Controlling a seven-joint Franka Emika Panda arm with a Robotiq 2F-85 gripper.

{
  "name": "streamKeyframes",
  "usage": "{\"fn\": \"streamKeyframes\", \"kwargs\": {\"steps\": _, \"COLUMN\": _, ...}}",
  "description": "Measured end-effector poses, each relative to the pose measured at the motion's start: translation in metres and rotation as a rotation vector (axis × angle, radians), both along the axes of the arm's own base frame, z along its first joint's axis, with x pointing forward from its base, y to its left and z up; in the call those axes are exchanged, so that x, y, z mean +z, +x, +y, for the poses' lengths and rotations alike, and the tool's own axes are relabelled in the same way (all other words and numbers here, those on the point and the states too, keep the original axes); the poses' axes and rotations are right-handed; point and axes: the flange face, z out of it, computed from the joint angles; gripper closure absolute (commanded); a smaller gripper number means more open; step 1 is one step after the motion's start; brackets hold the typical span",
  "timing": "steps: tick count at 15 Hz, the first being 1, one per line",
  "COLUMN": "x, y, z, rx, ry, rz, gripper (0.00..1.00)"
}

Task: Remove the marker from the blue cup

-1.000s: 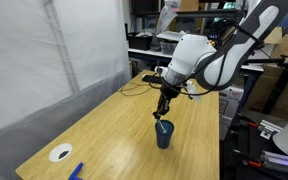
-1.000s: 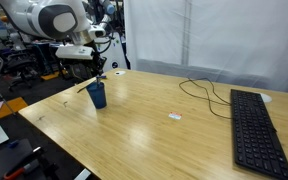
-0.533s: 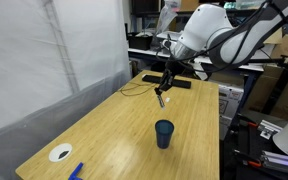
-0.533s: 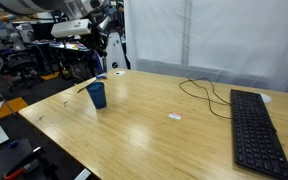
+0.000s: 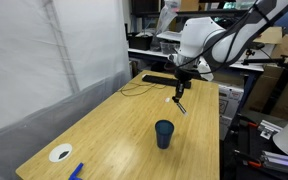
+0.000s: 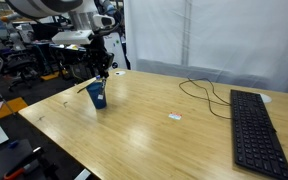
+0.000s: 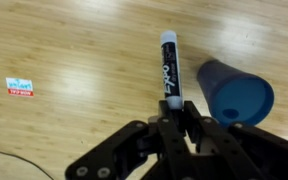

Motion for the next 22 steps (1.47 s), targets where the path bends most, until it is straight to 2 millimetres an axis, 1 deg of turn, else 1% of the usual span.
{"fn": "streamKeyframes", "kwargs": {"steps": 3, "x": -0.036, "y": 0.007, "z": -0.009, "rx": -0.075, "ry": -0.004, "rz": 0.080, "gripper": 0.95}}
{"fn": "streamKeyframes", "kwargs": {"steps": 6, "x": -0.057, "y": 0.022, "z": -0.019, "rx": -0.142, "ry": -0.003, "rz": 0.118, "gripper": 0.95}}
{"fn": "streamKeyframes", "kwargs": {"steps": 9, "x": -0.070, "y": 0.035, "z": -0.022, "rx": -0.187, "ry": 0.001, "rz": 0.133, "gripper": 0.95}}
{"fn": "streamKeyframes", "kwargs": {"steps": 12, "x": -0.080, "y": 0.045, "z": -0.022, "rx": -0.216, "ry": 0.001, "rz": 0.154, "gripper": 0.95}}
{"fn": "streamKeyframes", "kwargs": {"steps": 22, "x": -0.111, "y": 0.064, "z": -0.015, "rx": -0.260, "ry": -0.001, "rz": 0.204, "gripper": 0.95}}
